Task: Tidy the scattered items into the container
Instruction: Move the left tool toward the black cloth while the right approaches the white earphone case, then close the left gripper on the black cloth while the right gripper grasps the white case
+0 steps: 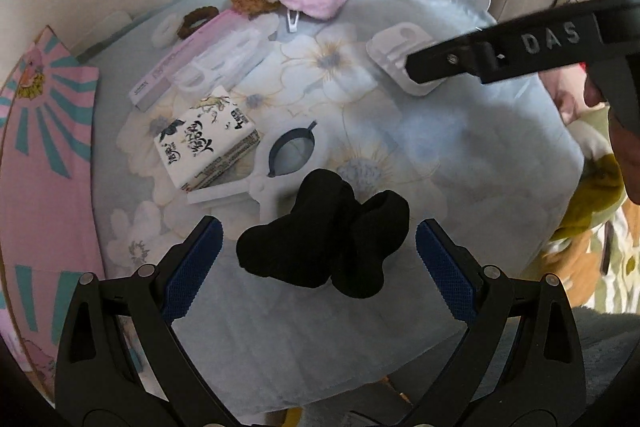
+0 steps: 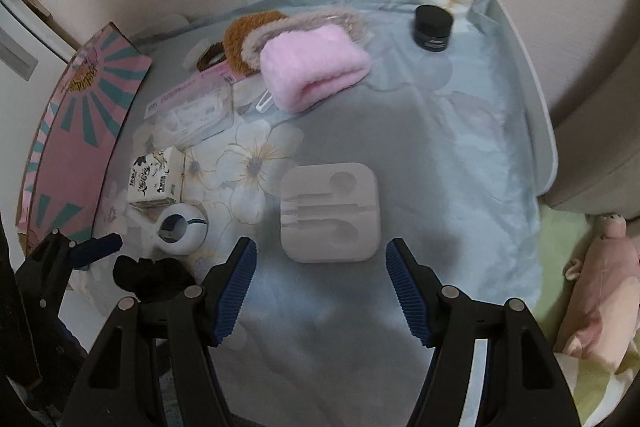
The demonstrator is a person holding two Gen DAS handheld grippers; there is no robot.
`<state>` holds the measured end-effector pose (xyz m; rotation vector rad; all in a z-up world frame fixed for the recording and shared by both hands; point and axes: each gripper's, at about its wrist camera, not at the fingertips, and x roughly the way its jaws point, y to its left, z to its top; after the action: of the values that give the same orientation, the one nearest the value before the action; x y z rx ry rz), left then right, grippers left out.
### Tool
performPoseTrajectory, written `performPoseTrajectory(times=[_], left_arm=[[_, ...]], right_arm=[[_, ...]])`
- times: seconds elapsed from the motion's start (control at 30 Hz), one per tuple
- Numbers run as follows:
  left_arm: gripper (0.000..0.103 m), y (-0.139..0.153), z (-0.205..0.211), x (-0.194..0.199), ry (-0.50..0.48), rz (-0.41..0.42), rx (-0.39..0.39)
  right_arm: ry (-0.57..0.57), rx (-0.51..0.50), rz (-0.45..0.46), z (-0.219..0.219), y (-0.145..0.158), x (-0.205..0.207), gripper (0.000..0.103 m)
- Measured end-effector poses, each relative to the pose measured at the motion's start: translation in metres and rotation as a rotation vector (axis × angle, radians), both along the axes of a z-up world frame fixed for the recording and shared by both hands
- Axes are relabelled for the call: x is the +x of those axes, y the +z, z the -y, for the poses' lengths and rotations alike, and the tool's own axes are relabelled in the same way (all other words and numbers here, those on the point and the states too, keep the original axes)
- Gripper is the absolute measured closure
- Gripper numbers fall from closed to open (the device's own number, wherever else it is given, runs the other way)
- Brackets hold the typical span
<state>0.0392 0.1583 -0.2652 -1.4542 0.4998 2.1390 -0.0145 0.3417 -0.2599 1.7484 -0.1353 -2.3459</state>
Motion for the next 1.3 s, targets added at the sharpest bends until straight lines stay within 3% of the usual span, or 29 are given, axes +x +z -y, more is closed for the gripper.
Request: performPoseTrajectory(times=[0.1,0.2,0.73,0.87,1.1,1.3], left_arm=[[0.006,-0.002,-0.003,0.0,-0.006,-0.014,-0.005],[0.017,-0.002,-0.006,0.001,-0.01,-0.031,-0.02],[0.022,-0.015,-0.006,0.002,0.013,0.012,-0.013],[0.031,-0.013,-0.005,0.002,0.017,0.018,0.0],[0.068,-0.008,-0.001,0.003,0.016,0.028,0.034],[0.078,-0.005,0.007,0.006,0.033,0.038,0.056]], right_arm=[[0.001,0.0,0.003,0.001,-0.006,-0.005,0.04],[-0.003,0.011,0.008,0.0,-0.011,-0.009,0.04],[0.056,0.094,-0.027,0.004,-0.018,-0.012,0.04],[0.078,0.133,-0.04,0.007,-0.018,-0.008,0.045],[0.053,0.107,-0.06,-0.003,-0.015,-0.001,0.045],[0.046,0.089,-0.065,-0.008,-0.01,0.006,0.045]])
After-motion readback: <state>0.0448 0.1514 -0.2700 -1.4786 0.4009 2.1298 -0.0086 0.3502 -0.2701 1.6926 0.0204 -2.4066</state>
